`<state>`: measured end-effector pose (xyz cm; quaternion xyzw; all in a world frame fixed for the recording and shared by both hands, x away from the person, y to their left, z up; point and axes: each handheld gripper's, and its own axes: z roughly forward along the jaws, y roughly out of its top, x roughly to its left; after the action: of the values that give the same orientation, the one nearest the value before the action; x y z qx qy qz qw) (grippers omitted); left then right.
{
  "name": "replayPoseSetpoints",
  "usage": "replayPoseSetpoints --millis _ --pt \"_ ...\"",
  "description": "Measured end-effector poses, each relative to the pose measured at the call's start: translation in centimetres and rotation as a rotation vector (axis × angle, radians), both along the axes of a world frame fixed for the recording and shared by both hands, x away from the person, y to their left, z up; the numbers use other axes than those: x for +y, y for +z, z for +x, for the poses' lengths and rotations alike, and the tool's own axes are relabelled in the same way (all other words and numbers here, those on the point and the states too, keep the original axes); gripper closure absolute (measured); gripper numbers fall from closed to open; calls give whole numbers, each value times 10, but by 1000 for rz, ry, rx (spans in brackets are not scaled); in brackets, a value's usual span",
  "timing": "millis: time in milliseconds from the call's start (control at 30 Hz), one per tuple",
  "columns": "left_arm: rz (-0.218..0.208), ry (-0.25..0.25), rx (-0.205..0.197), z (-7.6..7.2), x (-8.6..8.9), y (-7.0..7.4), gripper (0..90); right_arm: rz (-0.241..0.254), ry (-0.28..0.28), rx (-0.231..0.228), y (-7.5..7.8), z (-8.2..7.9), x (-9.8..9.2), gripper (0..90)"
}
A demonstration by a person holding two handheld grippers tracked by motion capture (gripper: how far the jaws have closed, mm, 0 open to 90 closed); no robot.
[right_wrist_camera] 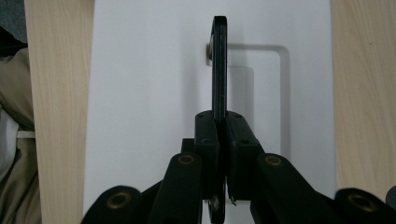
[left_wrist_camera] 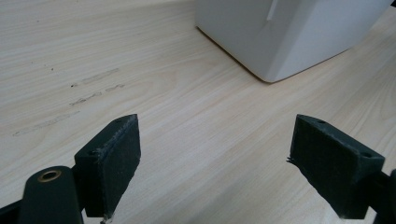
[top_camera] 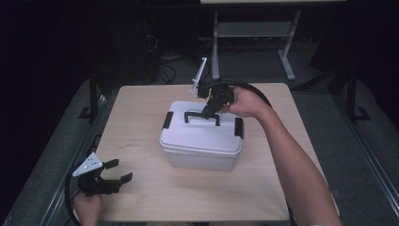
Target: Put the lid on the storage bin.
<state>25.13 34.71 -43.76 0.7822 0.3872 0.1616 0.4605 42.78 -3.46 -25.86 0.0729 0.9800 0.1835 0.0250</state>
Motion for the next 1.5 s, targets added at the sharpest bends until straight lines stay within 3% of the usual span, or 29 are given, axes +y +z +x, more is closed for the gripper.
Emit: replayPoseSetpoints --millis 300,967,1500 --pt "-1 -1 3 -1 -1 0 155 -1 14 6 -1 -5 1 844" --pt "-1 3 1 -1 1 0 156 0 1 10 -12 0 1 836" --pt "3 -1 2 -1 -1 0 155 24 -29 31 -9 -3 -11 719"
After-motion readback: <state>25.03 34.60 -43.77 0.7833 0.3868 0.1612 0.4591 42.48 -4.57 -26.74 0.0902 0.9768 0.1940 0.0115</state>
